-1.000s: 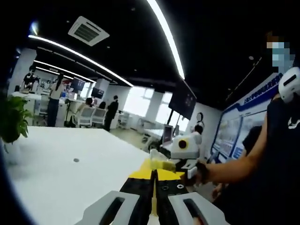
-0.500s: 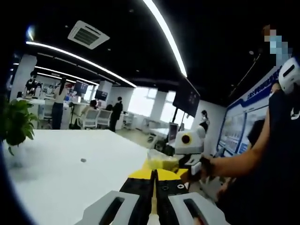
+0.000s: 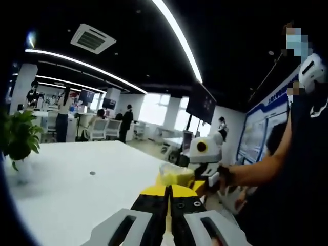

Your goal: Compare the silicone blocks by pressing each to a similar depth, holding the contact briefly, and releasing to observe deformation and rebound differences across the visible hardness samples.

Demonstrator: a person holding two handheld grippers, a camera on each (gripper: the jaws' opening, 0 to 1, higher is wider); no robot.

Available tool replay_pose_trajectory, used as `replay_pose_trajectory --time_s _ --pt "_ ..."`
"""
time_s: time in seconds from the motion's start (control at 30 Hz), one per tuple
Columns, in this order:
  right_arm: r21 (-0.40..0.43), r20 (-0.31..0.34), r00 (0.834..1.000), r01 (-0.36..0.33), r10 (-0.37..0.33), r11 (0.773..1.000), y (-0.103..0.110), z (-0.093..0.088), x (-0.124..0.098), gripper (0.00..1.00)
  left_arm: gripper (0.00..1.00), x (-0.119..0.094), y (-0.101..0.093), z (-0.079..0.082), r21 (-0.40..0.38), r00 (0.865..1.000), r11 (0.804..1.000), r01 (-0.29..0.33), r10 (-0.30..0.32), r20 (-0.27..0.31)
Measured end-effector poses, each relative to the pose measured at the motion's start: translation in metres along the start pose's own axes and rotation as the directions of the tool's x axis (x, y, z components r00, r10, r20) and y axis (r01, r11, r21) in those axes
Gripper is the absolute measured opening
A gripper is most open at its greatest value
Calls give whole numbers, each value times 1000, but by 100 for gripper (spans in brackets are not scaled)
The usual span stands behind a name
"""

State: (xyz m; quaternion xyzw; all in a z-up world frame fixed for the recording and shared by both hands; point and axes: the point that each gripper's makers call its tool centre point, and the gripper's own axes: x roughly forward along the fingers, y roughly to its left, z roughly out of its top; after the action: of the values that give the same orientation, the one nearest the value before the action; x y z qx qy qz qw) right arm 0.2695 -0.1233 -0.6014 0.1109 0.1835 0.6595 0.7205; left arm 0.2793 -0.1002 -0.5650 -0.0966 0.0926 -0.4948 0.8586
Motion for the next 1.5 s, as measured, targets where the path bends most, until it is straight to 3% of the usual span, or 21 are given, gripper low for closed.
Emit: replay_pose_trajectory --time_s 0.2,0.47,0.5,0.53,0.57,0.63,0.9,1.03,1.1,1.13,1.17,1.23,1.27,1.3,1.4,1.5 --pt "8 5 1000 -1 1 1000 1 6 8 2 0 -4 8 6 0 999 1000 -10 10 31" --pt "-5 9 1000 28 -28 1000 -14 2 10 1 0 6 24 1 -15 1000 1000 -10 9 -22" --pt "-4 9 1000 30 -30 1000 -15 3 10 1 0 6 25 1 -26 1000 1000 -14 13 -23" --pt "3 10 1000 30 -30 1000 -17 5 10 1 0 7 26 1 -103 999 994 -21 18 -26" --pt "30 12 1000 22 -22 999 -16 6 10 1 0 8 27 2 -124 1000 992 -19 16 -24" --pt "55 24 1000 15 -16 998 -18 9 9 1 0 9 28 8 -26 1000 999 -20 20 1" --pt "61 16 1000 -3 2 998 -19 8 7 1 0 11 26 5 -56 1000 998 -28 29 11" --pt "69 14 1000 -15 14 998 -19 5 11 1 2 7 29 3 -15 998 998 -58 58 17" --pt "19 -6 1000 8 -8 1000 -23 2 13 1 0 7 29 1 -37 997 997 -72 72 -2" --pt "19 -18 1000 13 -13 1000 -23 0 13 1 1 7 33 -3 33 994 994 -105 107 -35" --pt "27 -19 1000 10 -10 1000 -23 0 13 1 1 8 32 -4 44 993 993 -110 112 -41" --pt "27 6 1000 -7 7 1000 -23 6 9 0 0 10 29 2 17 995 995 -96 96 -13" --pt "28 10 1000 -20 20 999 -21 9 8 0 0 9 24 7 -66 997 995 -74 74 -4" --pt "23 13 1000 -21 21 1000 -19 11 7 0 0 8 24 9 -101 998 993 -65 65 -2" --pt "4 1 1000 -4 4 1000 -20 13 7 1 0 9 26 11 -67 997 995 -77 77 -3" --pt "12 -1 1000 0 0 1000 -23 14 6 2 0 10 27 12 -91 996 992 -91 92 9"
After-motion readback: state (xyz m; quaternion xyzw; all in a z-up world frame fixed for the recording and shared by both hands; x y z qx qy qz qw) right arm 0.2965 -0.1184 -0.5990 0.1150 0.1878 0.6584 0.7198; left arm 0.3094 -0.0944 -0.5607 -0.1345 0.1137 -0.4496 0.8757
